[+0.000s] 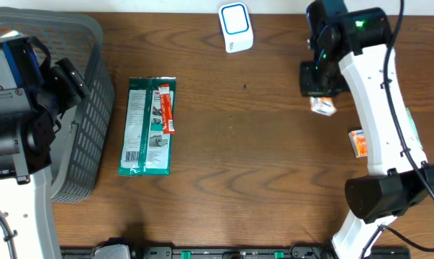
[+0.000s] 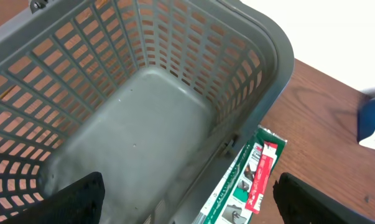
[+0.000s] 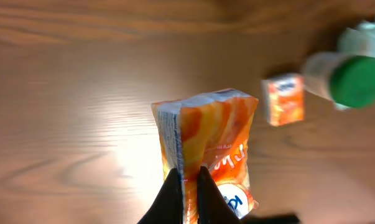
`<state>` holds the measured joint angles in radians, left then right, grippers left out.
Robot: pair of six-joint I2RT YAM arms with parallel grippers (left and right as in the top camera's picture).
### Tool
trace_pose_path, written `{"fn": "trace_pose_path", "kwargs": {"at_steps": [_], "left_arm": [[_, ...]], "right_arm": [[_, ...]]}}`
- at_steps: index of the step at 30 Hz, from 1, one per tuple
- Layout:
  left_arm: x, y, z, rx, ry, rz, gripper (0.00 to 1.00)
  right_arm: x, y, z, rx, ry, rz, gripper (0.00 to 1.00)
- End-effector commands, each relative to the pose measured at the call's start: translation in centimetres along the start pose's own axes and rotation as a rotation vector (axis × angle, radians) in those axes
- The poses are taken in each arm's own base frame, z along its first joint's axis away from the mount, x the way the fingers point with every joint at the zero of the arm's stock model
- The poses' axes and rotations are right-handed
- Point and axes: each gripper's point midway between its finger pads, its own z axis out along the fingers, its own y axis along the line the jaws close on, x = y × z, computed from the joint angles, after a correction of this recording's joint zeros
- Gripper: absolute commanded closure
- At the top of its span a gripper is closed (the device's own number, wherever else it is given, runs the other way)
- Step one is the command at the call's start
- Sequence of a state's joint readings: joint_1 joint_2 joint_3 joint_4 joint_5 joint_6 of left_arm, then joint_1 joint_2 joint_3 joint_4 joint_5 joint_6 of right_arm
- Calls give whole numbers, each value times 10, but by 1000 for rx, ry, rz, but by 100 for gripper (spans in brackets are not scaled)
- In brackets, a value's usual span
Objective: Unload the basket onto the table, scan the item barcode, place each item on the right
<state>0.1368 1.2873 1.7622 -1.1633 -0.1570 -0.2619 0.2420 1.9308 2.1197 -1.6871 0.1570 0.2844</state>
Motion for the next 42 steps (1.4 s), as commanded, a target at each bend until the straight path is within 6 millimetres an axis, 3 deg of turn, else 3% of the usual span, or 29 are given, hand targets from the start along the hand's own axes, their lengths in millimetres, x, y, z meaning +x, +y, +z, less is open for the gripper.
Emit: {"fn": "trace_pose_path", "kwargs": {"at_steps": [1,9,16,17,19,21,25,29,32,35,37,39,42], "left_arm": [[-3,3,-2,-9,-10,-6,12],[-3,3,-2,-9,-10,-6,12],[-3,2,-2,-9,-10,-6,12],[-3,2,-2,-9,-10,-6,12],[-3,3,-2,-9,-10,-6,12],[-3,3,-2,-9,-10,-6,12],[-3,3,-2,-9,-10,-6,12],[-3,3,-2,-9,-10,-6,12],[-3,2,-2,-9,-10,-6,12],[-3,2,-2,-9,-10,-6,12],[-3,3,-2,-9,-10,-6,12],[-3,3,-2,-9,-10,-6,12],[-3,3,-2,-9,-10,-6,12]], "right_arm": [[1,-27,27,179,34,8,98],[14,-56,88,319,109,32,94],[17,-80,141,327,111,101,94],[16,-83,148,324,103,105,78],[14,-89,160,320,88,114,27],[14,-95,169,318,79,132,1],[10,-98,177,272,65,174,1],[-3,-95,168,243,28,171,1],[-19,-79,147,168,-7,165,1],[-34,-45,122,3,-37,150,1],[-39,-10,105,-169,-39,129,1],[-42,54,84,-444,-43,65,7],[-42,109,72,-573,-85,-37,13]]}}
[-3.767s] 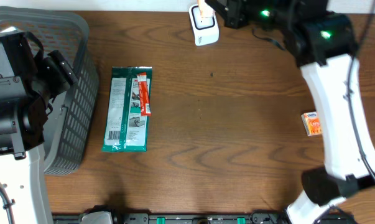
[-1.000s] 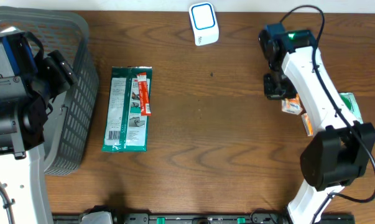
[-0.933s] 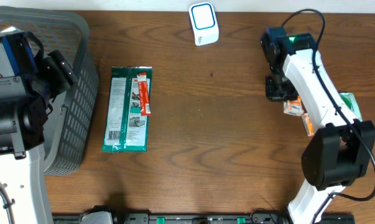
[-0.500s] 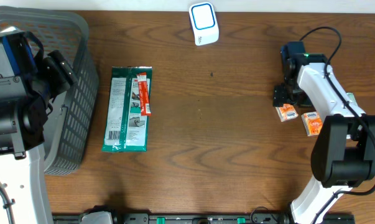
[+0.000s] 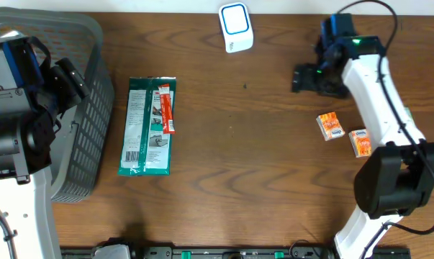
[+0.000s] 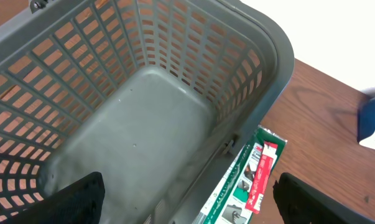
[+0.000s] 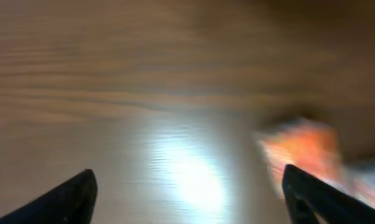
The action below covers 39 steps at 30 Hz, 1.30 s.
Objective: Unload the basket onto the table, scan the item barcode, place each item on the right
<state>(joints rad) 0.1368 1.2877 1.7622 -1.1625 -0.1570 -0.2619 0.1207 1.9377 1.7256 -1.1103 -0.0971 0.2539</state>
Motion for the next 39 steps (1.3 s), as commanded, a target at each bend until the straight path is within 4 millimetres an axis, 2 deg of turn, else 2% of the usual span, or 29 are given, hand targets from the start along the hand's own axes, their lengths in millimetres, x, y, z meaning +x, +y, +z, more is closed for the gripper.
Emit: {"fn": "trace_pose_path", "kwargs": {"at_steps": [1,7,10,13,18,22,26,30,35,38,39], "left_arm": [[-3,3,-2,-9,-10,-6,12],[-3,3,-2,-9,-10,-6,12],[-3,3,-2,-9,-10,-6,12],[-3,3,-2,-9,-10,-6,12],[-3,3,-2,-9,-10,-6,12],[-3,3,-2,-9,-10,-6,12],[-3,3,-2,-9,-10,-6,12],[-3,3,-2,-9,-10,-6,12],[-3,3,-2,-9,-10,-6,12],[-3,3,-2,-9,-10,-6,12],[-3,3,-2,-9,-10,-6,12]], "right_arm": [[21,103,-1,-317,34,-139,14],[50,209,19,-400,-60,-397,15],[63,246,33,-365,-125,-491,15],[74,272,50,-307,-189,-549,14],[85,296,73,-227,-271,-593,6],[84,316,89,-249,-329,-605,1],[80,323,106,-267,-348,-581,1],[83,322,131,-261,-327,-546,1],[90,319,164,-249,-303,-544,5],[95,321,172,-271,-283,-551,11],[96,322,172,-275,-278,-553,16]]}}
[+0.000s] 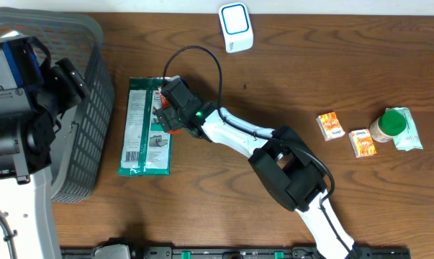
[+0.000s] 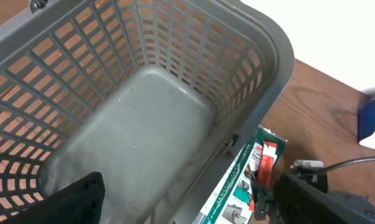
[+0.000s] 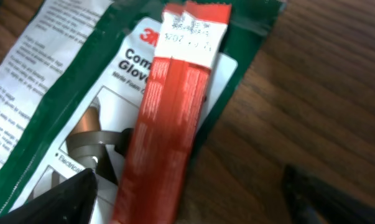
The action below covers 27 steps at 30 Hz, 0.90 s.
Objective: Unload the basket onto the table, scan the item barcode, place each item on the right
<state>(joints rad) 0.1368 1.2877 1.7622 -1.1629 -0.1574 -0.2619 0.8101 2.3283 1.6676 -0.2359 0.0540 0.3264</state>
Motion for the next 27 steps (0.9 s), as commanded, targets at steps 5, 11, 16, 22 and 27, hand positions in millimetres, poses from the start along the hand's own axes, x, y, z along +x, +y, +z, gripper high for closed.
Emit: {"fn": "trace_pose_path", "kwargs": {"at_steps": [5,11,16,22,27], "left_arm": [[-3,2,-2,-9,-10,-6,12],[-3,3,-2,-9,-10,-6,12],[-3,3,-2,-9,-10,-6,12],[-3,2,-2,-9,-10,-6,12],[-3,2,-2,-9,-10,-6,12]], "right_arm": [[18,2,11,-17,48,13,48],[8,-18,-10,16,71,40,67],[-8,-47,-48,71,89,81,72],[14,-93,-82,165,231,139,88],[53,-119,-91,222,386,160,68]]}}
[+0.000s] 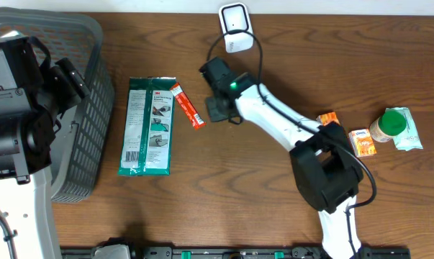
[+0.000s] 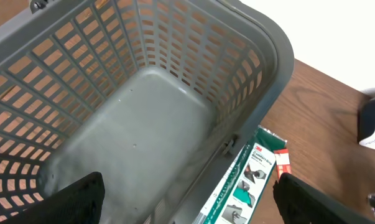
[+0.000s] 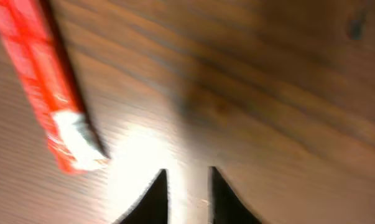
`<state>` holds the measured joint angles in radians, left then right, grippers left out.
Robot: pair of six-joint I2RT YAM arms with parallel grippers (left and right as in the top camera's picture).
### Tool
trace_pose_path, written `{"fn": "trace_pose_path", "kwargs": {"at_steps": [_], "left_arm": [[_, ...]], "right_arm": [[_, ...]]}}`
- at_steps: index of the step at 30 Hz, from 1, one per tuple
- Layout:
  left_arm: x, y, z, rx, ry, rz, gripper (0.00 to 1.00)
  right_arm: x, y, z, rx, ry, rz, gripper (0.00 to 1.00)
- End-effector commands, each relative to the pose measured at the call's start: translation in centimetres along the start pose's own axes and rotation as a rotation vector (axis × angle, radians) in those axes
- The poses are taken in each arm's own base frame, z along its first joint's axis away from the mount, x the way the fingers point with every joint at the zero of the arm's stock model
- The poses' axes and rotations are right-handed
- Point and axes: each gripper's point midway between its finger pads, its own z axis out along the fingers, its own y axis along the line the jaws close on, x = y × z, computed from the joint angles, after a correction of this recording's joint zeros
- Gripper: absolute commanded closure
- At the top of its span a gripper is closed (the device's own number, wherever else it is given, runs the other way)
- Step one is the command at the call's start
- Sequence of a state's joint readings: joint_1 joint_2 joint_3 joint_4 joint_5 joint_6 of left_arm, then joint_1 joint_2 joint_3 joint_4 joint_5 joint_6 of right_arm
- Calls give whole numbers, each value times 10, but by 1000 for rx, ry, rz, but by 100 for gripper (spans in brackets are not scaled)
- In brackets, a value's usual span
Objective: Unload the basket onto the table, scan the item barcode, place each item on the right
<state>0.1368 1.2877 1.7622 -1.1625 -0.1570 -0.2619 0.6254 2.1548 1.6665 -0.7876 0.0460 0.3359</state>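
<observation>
A red stick pack lies slanted on the bare wood, just right of the green 3M glove package. The white and blue scanner stands at the back edge. My right gripper is low over the table right of the stick pack. In the right wrist view its fingertips are nearly together, with only bare wood in the narrow gap, and the red stick pack lies up to the left. My left gripper hangs open over the grey basket.
The grey basket fills the left side under my left arm. Two orange sachets and a green-capped bottle lie at the right. My right arm stretches across the table's middle.
The red stick pack was on top of the green package and now lies on the wood to its right. My right gripper was open over it, and is now nearly shut, empty, right of it.
My right gripper held an orange sachet at the right side of the table. Then it was open and the sachet lay beside the other one. It then reached the green package at the left, open over the red stick pack. Now the pack lies off the package.
</observation>
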Motion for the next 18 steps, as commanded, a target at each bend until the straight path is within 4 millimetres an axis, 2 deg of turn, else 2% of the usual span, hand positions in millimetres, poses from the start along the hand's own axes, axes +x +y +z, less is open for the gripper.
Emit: {"fn": "trace_pose_path", "kwargs": {"at_steps": [1,5,9,12,15,18], "left_arm": [[-3,3,-2,-9,-10,-6,12],[-3,3,-2,-9,-10,-6,12],[-3,3,-2,-9,-10,-6,12],[-3,3,-2,-9,-10,-6,12],[-3,3,-2,-9,-10,-6,12],[-3,3,-2,-9,-10,-6,12]], "right_arm": [[17,-13,4,29,58,-2,62],[31,-16,12,38,90,-34,53],[40,-17,18,42,107,-37,37],[43,-18,21,42,107,-37,24],[43,-18,21,42,108,-37,21],[44,-15,21,31,111,-38,9]]}}
